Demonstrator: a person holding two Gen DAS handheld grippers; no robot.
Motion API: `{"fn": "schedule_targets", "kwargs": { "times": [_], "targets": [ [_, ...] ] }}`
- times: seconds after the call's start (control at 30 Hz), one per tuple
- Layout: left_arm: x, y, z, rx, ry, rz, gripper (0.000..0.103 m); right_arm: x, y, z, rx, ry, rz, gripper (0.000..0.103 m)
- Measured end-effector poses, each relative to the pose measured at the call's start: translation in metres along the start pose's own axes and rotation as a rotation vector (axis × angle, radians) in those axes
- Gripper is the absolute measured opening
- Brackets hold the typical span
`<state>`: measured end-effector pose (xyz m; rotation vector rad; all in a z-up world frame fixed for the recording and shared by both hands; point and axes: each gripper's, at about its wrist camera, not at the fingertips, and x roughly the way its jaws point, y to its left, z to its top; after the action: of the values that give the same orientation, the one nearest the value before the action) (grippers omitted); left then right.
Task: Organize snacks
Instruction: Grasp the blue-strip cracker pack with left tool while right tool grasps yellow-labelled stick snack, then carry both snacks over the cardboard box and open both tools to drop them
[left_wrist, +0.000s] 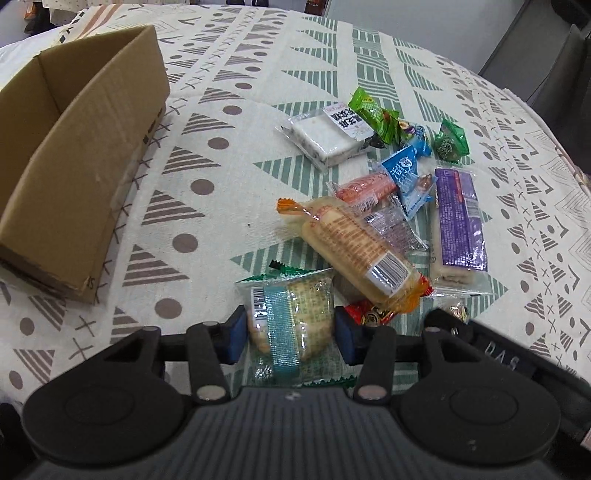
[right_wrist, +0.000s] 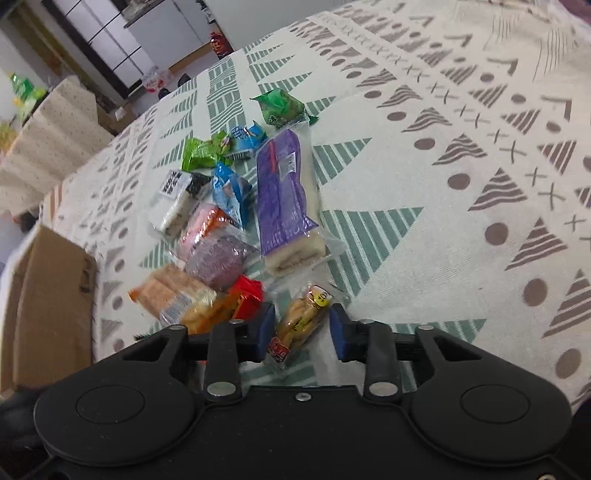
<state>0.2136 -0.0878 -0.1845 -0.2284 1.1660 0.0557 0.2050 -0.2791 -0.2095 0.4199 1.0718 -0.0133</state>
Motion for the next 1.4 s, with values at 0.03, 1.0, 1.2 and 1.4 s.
{"fn": "schedule_targets", "kwargs": {
  "times": [0.03, 1.0, 1.2, 1.4],
  "targets": [
    [-0.002, 0.001, -0.001, 0.0, -0.004, -0.001, 0.048, -0.002, 0.0, -0.002, -0.007, 0.0, -0.014, 0.027],
    [-0.102, 0.05, -0.002, -0.038, -0.208, -0.059, 0.048, -0.081, 0.056, -0.016, -0.124, -0.137, 0.098, 0.017],
    [-0.121, 0.067, 0.0, -0.063, -0.249, -0.055, 0.048, -0.094, 0.075, -0.021, -0.149, -0.164, 0.134, 0.017],
    [-0.138, 0.087, 0.004, -0.088, -0.283, -0.048, 0.048, -0.102, 0.096, -0.025, -0.172, -0.178, 0.168, 0.017]
  ]
}}
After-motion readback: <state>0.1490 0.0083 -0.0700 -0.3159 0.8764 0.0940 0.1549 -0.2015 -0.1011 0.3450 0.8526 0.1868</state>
